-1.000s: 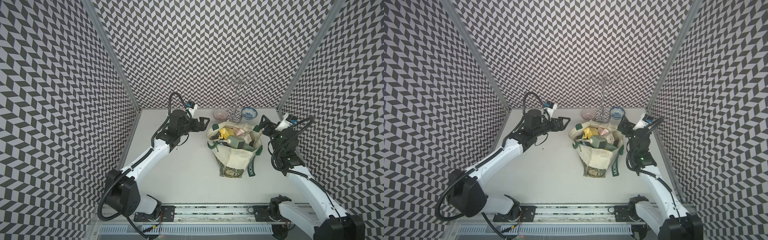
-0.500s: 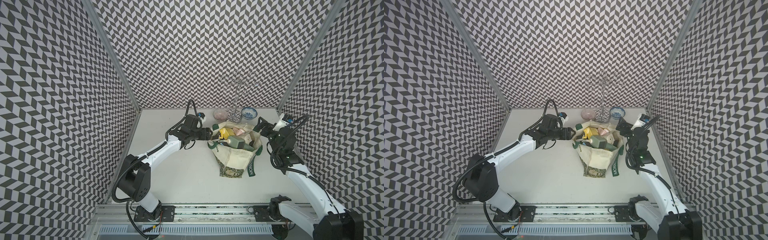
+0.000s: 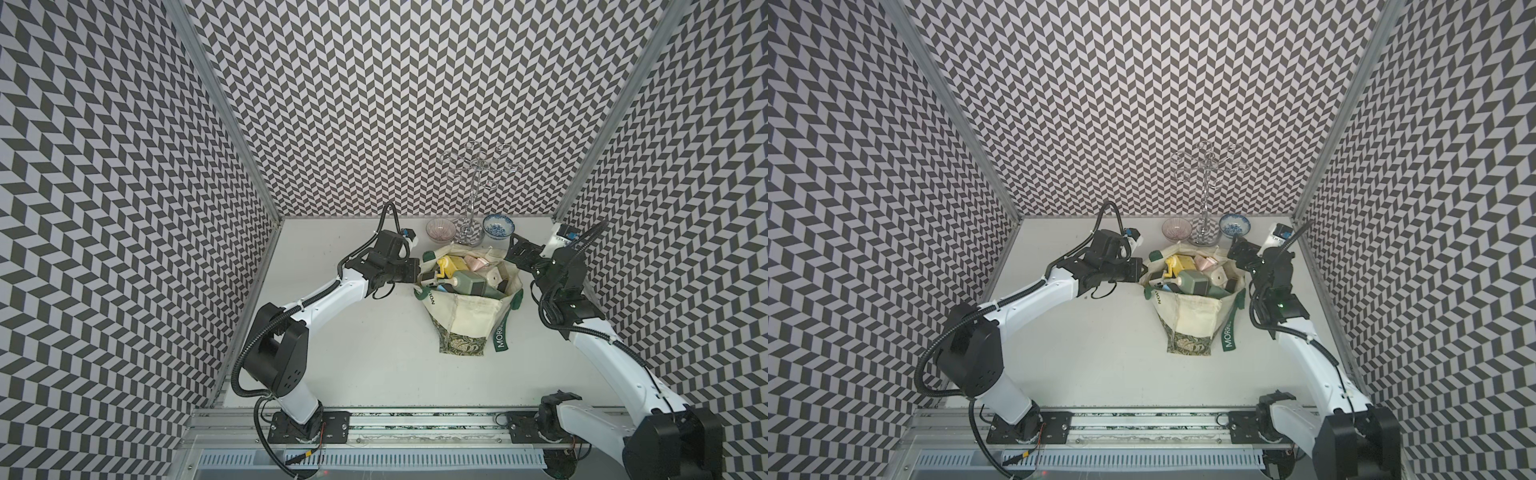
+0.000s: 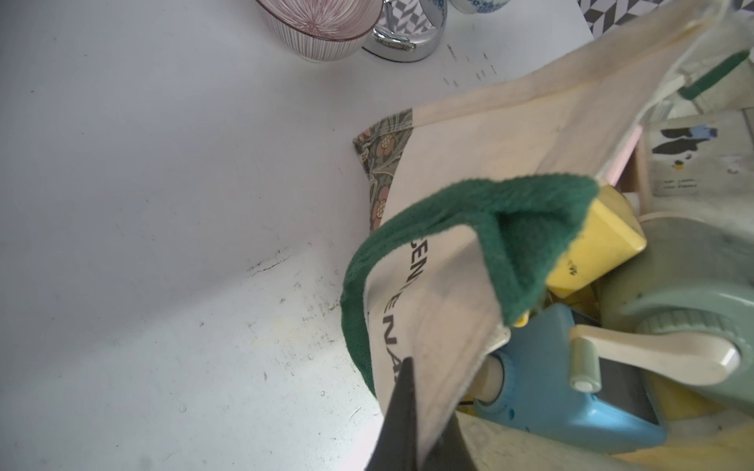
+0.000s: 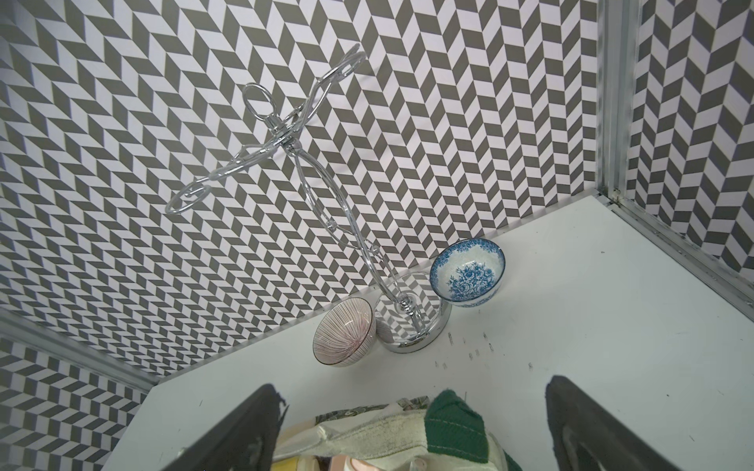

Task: Take out the pencil sharpeners from the tote bags
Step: Move the canvas bag to the center of the board.

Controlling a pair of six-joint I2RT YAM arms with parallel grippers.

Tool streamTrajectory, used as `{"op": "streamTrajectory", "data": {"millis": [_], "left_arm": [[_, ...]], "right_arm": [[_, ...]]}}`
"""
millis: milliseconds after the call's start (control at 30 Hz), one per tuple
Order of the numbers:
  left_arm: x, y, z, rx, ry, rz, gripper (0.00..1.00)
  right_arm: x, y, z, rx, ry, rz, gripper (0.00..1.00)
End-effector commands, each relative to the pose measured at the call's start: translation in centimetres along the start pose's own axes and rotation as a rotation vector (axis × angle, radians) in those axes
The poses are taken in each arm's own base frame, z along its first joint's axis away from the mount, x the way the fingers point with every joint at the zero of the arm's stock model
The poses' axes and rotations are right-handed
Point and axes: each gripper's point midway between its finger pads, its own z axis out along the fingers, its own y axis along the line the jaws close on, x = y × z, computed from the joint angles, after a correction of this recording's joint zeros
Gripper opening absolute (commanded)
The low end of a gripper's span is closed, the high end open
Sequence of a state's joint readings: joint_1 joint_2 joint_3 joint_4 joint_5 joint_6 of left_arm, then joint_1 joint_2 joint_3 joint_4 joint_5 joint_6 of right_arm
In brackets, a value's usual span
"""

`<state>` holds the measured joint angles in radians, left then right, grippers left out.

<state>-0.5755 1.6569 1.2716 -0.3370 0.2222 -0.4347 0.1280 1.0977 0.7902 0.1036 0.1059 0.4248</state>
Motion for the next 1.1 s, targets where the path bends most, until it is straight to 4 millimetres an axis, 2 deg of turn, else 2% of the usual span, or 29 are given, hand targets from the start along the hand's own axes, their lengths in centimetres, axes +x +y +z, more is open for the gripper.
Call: {"op": "streamTrajectory", "data": {"millis": [0, 167, 233, 333, 433, 533, 633, 700, 800, 1067], "left_arm": [[-0.9, 0.8, -0.5, -0.050, -0.006, 0.002, 0.00], [-1.2, 0.3, -1.5, -0.036, 0.017, -0.008, 0.00], [-1.5, 0.8, -2.2, -0.071, 0.020, -0.001, 0.00], [-1.6, 2.8, -3.5, -0.134, 0.027, -0.020, 0.00], [-1.3, 4.7, -5.0, -0.139, 0.016, -0.060, 0.00], [-0.6, 6.1, -5.9, -0.156, 0.030, -0.050, 0.00], [0.0, 7.7, -6.7, -0.196, 0.051, -0.049, 0.00], [0.0, 8.5, -7.4, -0.221, 0.051, -0.045, 0.00], [0.0, 9.4, -8.2, -0.242, 0.043, -0.048, 0.00], [-0.3, 10.7, -9.1, -0.278, 0.025, -0.053, 0.00]], "right_arm": [[-0.8, 1.3, -0.1, -0.039, 0.041, -0.007, 0.99], [0.2, 1.7, -0.6, -0.056, 0.106, -0.019, 0.96], [0.4, 1.5, -0.7, -0.050, 0.112, -0.017, 0.95], [0.5, 0.8, -0.5, -0.012, 0.112, -0.016, 0.95], [1.3, 0.9, 0.0, -0.022, 0.145, -0.021, 0.95], [2.6, 1.0, 0.9, -0.025, 0.206, -0.027, 0.94], [4.6, 0.7, 1.9, -0.019, 0.290, -0.006, 0.95], [6.5, 1.7, 2.3, -0.097, 0.364, -0.019, 0.91], [8.4, 2.8, 2.4, -0.173, 0.436, 0.000, 0.86], [10.7, 5.4, 1.7, -0.310, 0.574, 0.034, 0.83]]}}
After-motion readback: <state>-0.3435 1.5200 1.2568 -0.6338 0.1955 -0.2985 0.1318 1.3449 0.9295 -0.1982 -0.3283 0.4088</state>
